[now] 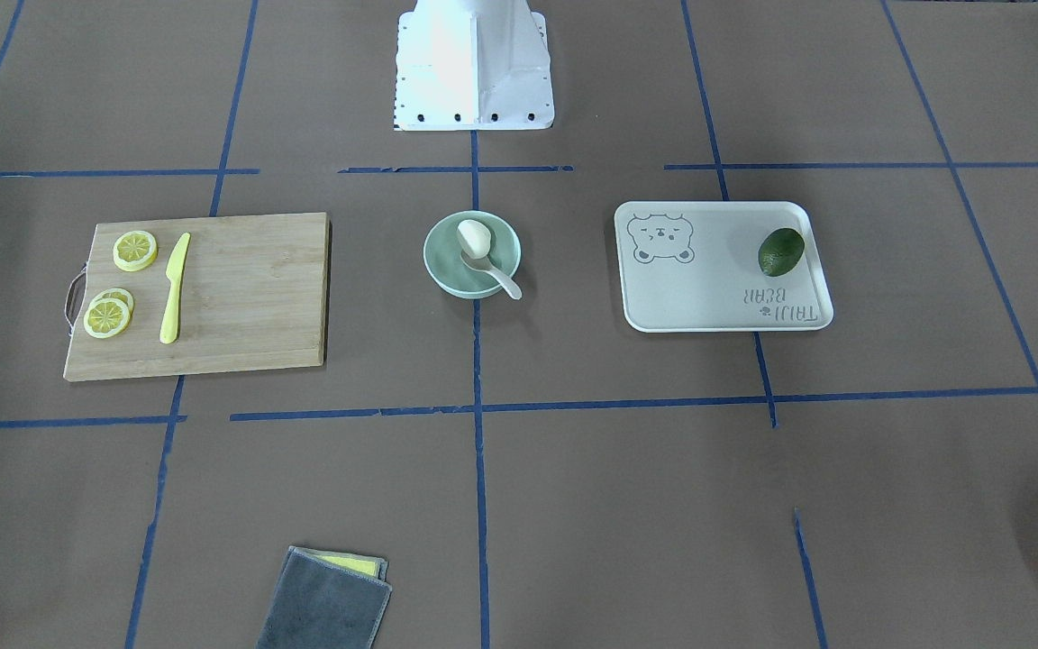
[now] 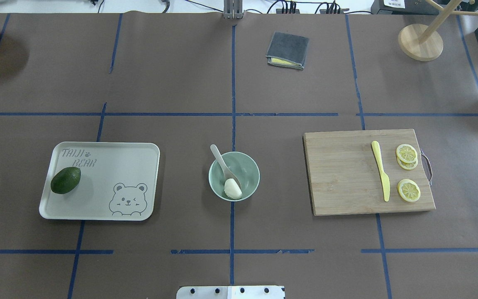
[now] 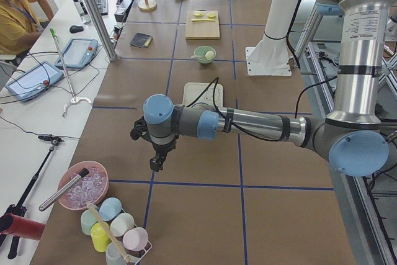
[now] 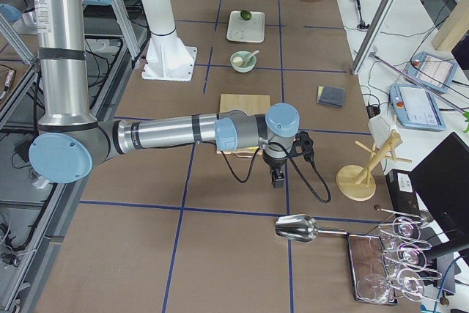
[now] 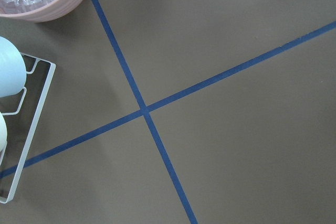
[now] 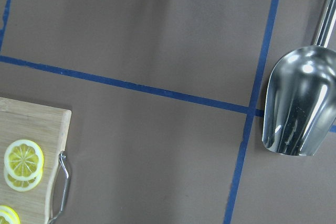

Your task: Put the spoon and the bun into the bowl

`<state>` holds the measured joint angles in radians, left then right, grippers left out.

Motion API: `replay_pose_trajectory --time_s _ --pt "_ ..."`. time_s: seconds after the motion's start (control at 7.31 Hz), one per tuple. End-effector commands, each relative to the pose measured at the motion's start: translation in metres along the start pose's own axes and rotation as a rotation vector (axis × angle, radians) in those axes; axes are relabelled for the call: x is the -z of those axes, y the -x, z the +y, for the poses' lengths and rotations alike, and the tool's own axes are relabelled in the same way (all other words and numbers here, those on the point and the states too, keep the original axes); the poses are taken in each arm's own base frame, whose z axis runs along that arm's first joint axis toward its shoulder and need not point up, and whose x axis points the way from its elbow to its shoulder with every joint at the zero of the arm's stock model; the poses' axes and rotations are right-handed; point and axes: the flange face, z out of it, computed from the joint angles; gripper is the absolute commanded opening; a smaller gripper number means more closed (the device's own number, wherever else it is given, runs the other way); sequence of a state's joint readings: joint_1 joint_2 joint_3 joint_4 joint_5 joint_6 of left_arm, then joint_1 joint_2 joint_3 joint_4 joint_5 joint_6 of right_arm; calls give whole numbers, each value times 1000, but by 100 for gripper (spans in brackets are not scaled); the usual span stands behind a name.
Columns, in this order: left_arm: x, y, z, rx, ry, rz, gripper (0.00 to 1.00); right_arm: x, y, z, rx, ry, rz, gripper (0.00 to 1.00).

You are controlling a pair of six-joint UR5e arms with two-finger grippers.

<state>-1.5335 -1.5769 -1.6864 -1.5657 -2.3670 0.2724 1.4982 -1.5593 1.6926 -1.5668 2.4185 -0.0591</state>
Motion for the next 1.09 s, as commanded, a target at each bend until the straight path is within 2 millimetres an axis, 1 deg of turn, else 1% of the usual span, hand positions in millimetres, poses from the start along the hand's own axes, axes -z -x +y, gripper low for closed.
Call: replay_pose_trajectory --time_s 0.0,0.14,0.27,0.41,0.55,0.68,0.82,0.96 --pt "-8 4 15 23 20 7 100 -4 -9 1 22 9 -2 100" --pt "-12 7 18 31 26 13 100 -4 -9 2 19 10 -2 100" --pt "-9 6 16 21 21 9 100 -4 -9 1 20 8 -2 100" --pt "-9 6 2 -2 1 1 100 -3 -8 1 17 7 0 100" --pt "-2 4 -12 -27 -14 -18 100 -5 -10 4 13 10 1 100" --pt "-5 7 -12 -25 -10 -17 100 -5 -11 4 12 11 1 100" --pt "-6 7 -5 -23 -5 -19 100 -9 -14 13 25 12 1 100" --pt "-8 8 -4 -16 0 -17 100 -12 -17 21 15 19 2 100"
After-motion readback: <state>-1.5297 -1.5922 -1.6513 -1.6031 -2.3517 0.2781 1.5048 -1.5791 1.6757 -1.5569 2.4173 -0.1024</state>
